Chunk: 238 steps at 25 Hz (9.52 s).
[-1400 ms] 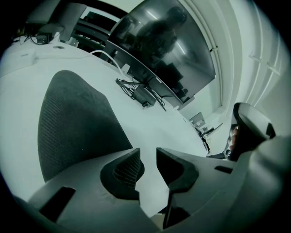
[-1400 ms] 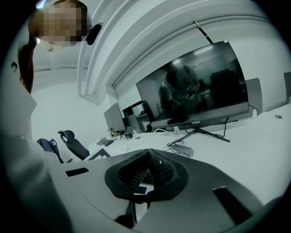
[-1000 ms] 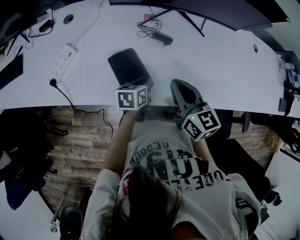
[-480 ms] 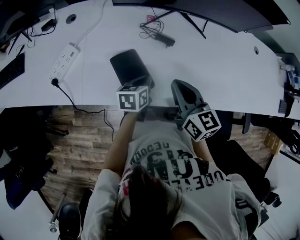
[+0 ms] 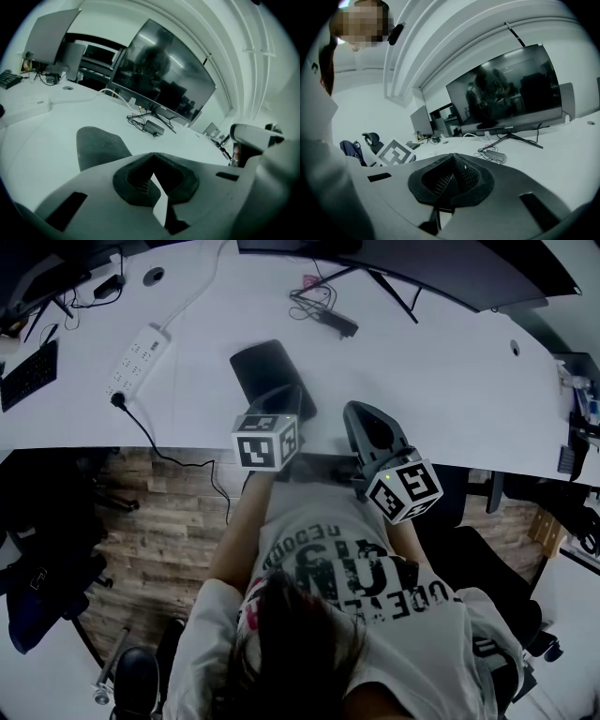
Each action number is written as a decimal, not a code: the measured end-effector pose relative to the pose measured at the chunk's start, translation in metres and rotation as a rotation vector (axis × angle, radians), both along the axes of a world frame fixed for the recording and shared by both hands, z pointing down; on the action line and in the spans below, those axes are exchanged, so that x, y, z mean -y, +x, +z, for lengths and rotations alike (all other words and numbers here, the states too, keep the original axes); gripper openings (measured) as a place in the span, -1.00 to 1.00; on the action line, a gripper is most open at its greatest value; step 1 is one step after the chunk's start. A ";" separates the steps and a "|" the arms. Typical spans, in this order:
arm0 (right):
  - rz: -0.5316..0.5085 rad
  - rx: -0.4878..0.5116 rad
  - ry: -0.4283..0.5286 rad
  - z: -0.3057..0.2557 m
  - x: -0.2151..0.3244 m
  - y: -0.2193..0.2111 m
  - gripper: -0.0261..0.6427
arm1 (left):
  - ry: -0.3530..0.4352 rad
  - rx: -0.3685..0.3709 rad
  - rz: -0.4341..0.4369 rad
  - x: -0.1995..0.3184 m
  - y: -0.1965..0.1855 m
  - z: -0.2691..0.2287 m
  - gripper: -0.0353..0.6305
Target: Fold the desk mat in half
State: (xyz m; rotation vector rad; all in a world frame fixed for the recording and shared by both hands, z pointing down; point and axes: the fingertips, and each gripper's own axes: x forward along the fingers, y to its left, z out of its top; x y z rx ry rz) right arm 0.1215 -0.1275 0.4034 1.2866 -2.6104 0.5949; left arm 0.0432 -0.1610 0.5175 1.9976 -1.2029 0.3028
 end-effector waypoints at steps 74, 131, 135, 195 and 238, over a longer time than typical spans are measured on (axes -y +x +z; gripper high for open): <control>-0.027 0.011 0.232 -0.084 -0.051 -0.033 -0.94 | 0.582 0.141 -0.277 -0.130 -0.120 -0.196 -0.89; 0.003 -0.008 0.193 -0.077 -0.043 -0.056 -0.94 | 0.568 0.158 -0.239 -0.105 -0.135 -0.190 -0.89; 0.001 -0.010 0.191 -0.076 -0.043 -0.056 -0.94 | 0.565 0.156 -0.237 -0.105 -0.135 -0.189 -0.89; 0.020 -0.017 0.192 -0.076 -0.023 -0.043 -0.94 | 0.574 0.139 -0.226 -0.087 -0.125 -0.190 -0.89; 0.012 -0.047 0.195 -0.075 -0.026 -0.038 -0.94 | 0.570 0.132 -0.220 -0.089 -0.120 -0.189 -0.89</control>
